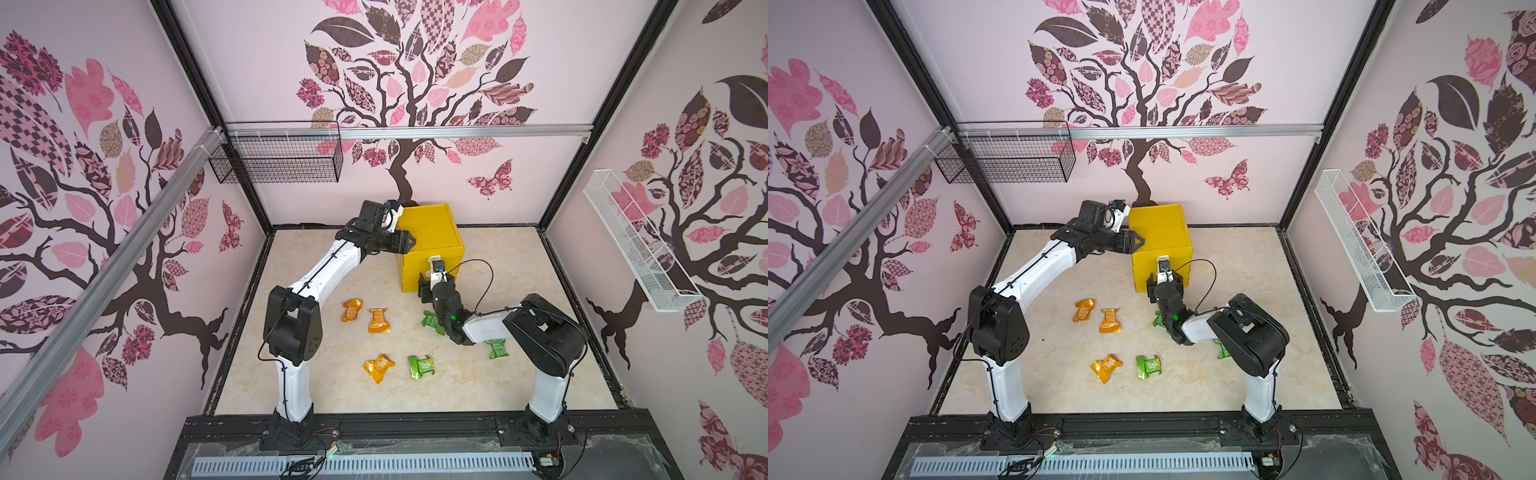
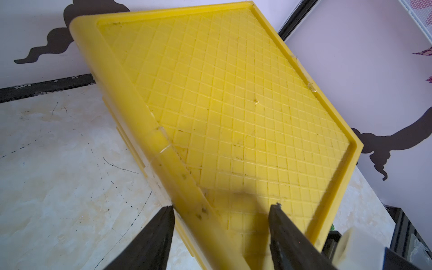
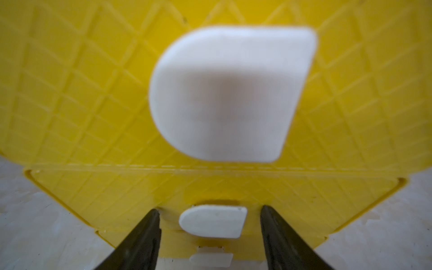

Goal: Place the cookies into the drawer by color
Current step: Open the drawer in the storage box.

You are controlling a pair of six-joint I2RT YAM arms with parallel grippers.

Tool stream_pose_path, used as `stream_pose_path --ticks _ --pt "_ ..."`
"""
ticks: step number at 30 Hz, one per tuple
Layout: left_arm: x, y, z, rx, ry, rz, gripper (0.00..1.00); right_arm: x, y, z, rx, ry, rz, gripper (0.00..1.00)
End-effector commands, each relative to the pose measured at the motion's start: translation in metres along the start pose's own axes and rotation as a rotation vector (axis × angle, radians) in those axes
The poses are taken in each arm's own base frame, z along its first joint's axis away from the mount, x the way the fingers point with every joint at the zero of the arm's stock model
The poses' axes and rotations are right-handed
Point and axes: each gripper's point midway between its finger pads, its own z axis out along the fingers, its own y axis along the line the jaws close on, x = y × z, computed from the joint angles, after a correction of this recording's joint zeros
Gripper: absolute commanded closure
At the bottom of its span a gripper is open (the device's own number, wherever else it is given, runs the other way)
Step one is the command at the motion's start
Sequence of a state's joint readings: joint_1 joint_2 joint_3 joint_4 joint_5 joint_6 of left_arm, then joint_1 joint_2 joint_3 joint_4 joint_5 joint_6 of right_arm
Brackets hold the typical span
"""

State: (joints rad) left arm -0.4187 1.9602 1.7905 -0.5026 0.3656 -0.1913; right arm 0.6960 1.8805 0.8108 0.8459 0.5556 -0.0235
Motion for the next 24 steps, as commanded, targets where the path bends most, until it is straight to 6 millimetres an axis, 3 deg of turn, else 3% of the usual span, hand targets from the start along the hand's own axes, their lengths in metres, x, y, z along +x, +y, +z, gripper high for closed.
stream_pose_path --ticks 1,16,24 --pt "0.045 0.01 0.015 -0.024 0.155 -0.042 0.32 -0.016 0.004 0.01 -0.003 -0.066 0.015 0.33" --pt "0.047 0.011 0.016 -0.027 0.159 -0.04 0.32 -0.017 0.003 0.005 -0.031 -0.078 0.016 0.66" --pt "0.047 0.01 0.014 -0.029 0.157 -0.034 0.32 -0.019 -0.001 -0.004 -0.038 -0.076 0.03 0.69"
